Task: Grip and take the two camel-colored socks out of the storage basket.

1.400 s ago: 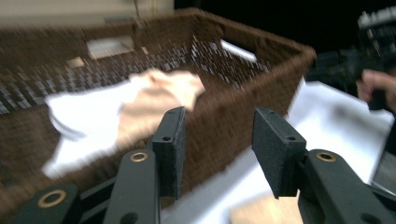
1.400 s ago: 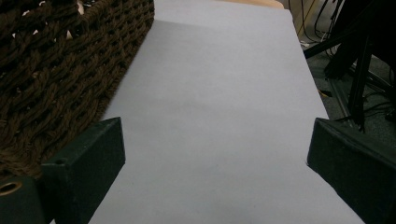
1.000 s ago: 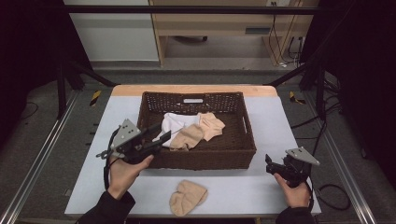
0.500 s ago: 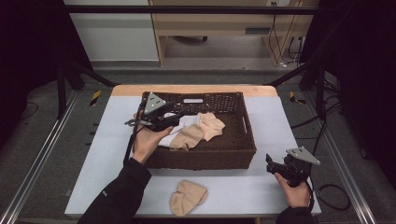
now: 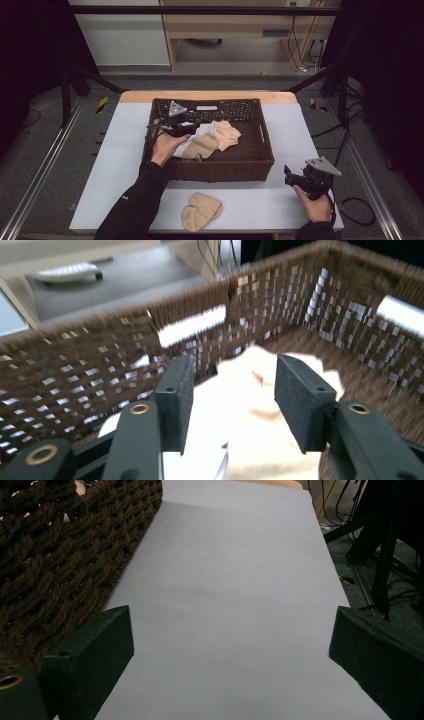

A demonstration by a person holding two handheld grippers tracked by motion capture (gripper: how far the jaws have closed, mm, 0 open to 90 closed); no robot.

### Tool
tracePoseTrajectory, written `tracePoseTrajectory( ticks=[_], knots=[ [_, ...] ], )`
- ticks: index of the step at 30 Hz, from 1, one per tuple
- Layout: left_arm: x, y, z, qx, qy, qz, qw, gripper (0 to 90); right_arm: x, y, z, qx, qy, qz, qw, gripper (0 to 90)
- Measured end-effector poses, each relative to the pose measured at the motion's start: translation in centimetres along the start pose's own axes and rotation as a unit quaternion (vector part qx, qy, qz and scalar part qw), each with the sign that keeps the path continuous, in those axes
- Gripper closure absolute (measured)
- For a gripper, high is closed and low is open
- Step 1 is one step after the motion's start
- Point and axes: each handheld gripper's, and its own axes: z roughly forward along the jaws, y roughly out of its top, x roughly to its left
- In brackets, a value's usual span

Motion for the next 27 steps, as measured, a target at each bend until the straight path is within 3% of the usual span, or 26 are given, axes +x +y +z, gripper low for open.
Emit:
tracePoseTrajectory(
  ticks=[2, 9, 13, 17, 27],
  knots=[
    [-0.1, -0.5, 0.9, 0.032, -0.002, 0.002, 0.9995, 50.5, 0.0, 0.0, 0.1, -0.001, 0.001, -0.005, 1.0, 4.6],
    [-0.4, -1.6, 2.2, 0.075, -0.012, 0.013, 0.997, 51.0, 0.1, 0.0, 0.1, 0.002, 0.003, -0.003, 1.0, 4.7],
    [-0.2, -1.9, 2.3, 0.085, -0.009, 0.014, 0.9962, 50.9, 0.1, 0.0, 0.1, 0.004, 0.003, -0.006, 1.0, 4.7],
    [-0.2, -2.2, 2.6, 0.111, -0.007, 0.021, 0.9935, 51.0, 0.2, 0.0, 0.2, 0.004, 0.003, -0.009, 0.9999, 4.8],
    [-0.3, -2.9, 3.4, 0.151, -0.015, 0.025, 0.9882, 49.0, 0.1, 0.0, 0.2, 0.005, 0.001, -0.011, 0.9999, 4.8]
  ],
)
